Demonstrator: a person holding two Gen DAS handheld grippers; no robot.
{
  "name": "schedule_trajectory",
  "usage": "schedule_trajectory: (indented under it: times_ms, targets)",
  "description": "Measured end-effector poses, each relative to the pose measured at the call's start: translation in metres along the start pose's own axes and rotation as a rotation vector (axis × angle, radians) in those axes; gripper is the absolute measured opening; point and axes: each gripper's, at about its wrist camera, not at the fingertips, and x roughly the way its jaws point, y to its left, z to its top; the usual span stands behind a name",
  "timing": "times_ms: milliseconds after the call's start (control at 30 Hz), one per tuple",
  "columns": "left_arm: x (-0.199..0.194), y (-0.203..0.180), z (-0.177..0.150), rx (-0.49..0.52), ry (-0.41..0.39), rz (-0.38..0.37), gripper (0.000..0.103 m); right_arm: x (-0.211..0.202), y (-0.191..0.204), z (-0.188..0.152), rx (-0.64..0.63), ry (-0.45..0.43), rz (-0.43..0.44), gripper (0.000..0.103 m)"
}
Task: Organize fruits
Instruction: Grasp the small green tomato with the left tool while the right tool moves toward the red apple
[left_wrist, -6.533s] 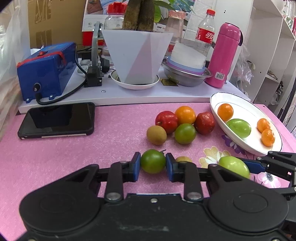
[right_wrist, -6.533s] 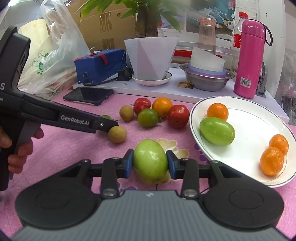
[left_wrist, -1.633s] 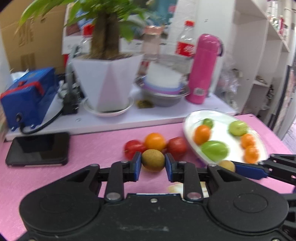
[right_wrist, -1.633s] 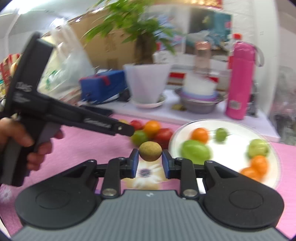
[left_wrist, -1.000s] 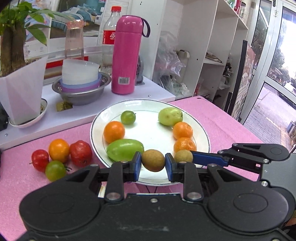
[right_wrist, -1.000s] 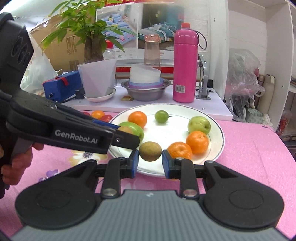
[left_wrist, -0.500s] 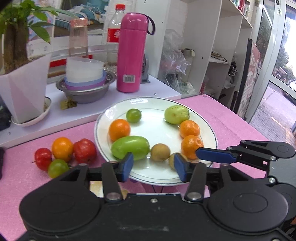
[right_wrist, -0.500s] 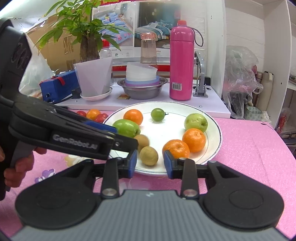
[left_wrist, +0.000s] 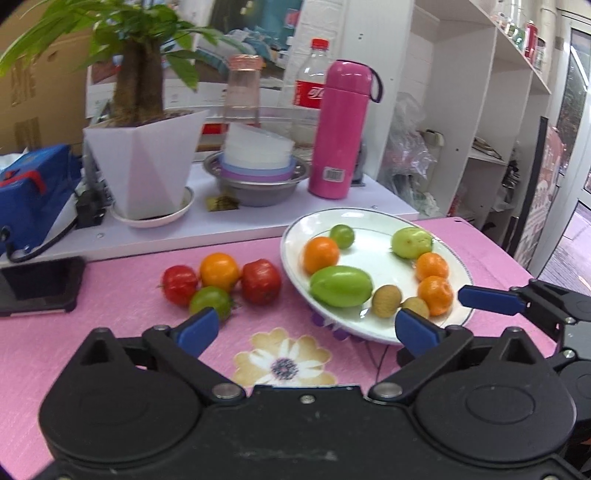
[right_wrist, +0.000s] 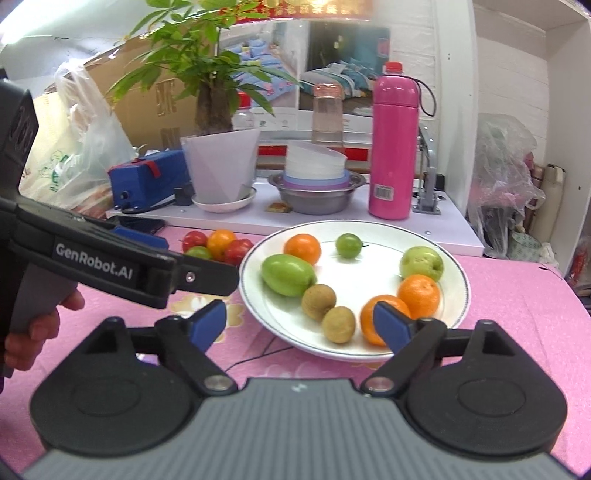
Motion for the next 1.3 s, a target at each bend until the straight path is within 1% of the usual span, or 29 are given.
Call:
schedule_trajectory:
  times_ms: [200, 400, 467, 500, 533, 567, 600, 667, 700, 767, 800, 833, 1067, 1100, 1133, 1200, 1300]
  targets:
    - [-0.004, 0.025, -0.005, -0.064, 0.011, 0.060, 0.103, 0.000, 0.010, 0.002, -0.018, 0.003, 0.024, 0.091]
    - [0.002, 0.044, 0.000, -0.052, 0.008, 0.121, 0.103, 0.001, 0.024, 0.008, -0.052, -0.011, 0.048, 0.091]
    - [0.009, 0.049, 0.002, -0.050, 0.017, 0.128, 0.100, 0.003, 0.028, 0.011, -0.067, -0.013, 0.051, 0.091]
    - [0.012, 0.052, 0.002, -0.053, 0.024, 0.128, 0.096, 0.004, 0.030, 0.012, -0.070, -0.012, 0.055, 0.091]
    - [0.015, 0.055, 0.003, -0.061, 0.031, 0.123, 0.089, 0.005, 0.031, 0.013, -0.071, -0.012, 0.058, 0.091]
    - [0.018, 0.057, 0.003, -0.068, 0.037, 0.113, 0.085, 0.006, 0.032, 0.014, -0.072, -0.013, 0.061, 0.091]
    - [0.022, 0.058, 0.004, -0.075, 0.045, 0.102, 0.079, 0.007, 0.033, 0.015, -0.073, -0.015, 0.062, 0.091]
    - [0.027, 0.060, 0.005, -0.076, 0.046, 0.092, 0.074, 0.009, 0.035, 0.016, -0.077, -0.014, 0.065, 0.091]
    - [0.031, 0.060, 0.006, -0.070, 0.046, 0.092, 0.067, 0.010, 0.036, 0.017, -0.078, -0.013, 0.067, 0.091]
    - [0.038, 0.061, 0.007, -0.068, 0.052, 0.093, 0.062, 0.011, 0.037, 0.016, -0.082, -0.009, 0.071, 0.091]
    - [0.041, 0.061, 0.008, -0.066, 0.057, 0.087, 0.053, 0.012, 0.038, 0.016, -0.084, -0.006, 0.073, 0.091]
    - [0.043, 0.062, 0.008, -0.065, 0.063, 0.080, 0.047, 0.013, 0.039, 0.016, -0.085, -0.004, 0.076, 0.091]
    - [0.052, 0.063, 0.008, -0.075, 0.065, 0.066, 0.046, 0.021, 0.041, 0.018, -0.091, 0.008, 0.084, 0.090]
    - [0.053, 0.063, 0.008, -0.072, 0.067, 0.066, 0.037, 0.022, 0.042, 0.018, -0.093, 0.009, 0.087, 0.090]
    - [0.053, 0.063, 0.008, -0.069, 0.069, 0.063, 0.031, 0.023, 0.043, 0.018, -0.095, 0.010, 0.089, 0.090]
    - [0.050, 0.065, 0.008, -0.076, 0.073, 0.055, 0.031, 0.025, 0.045, 0.019, -0.100, 0.012, 0.094, 0.089]
    - [0.036, 0.069, 0.004, -0.077, 0.060, 0.071, 0.031, 0.030, 0.050, 0.020, -0.118, 0.021, 0.108, 0.088]
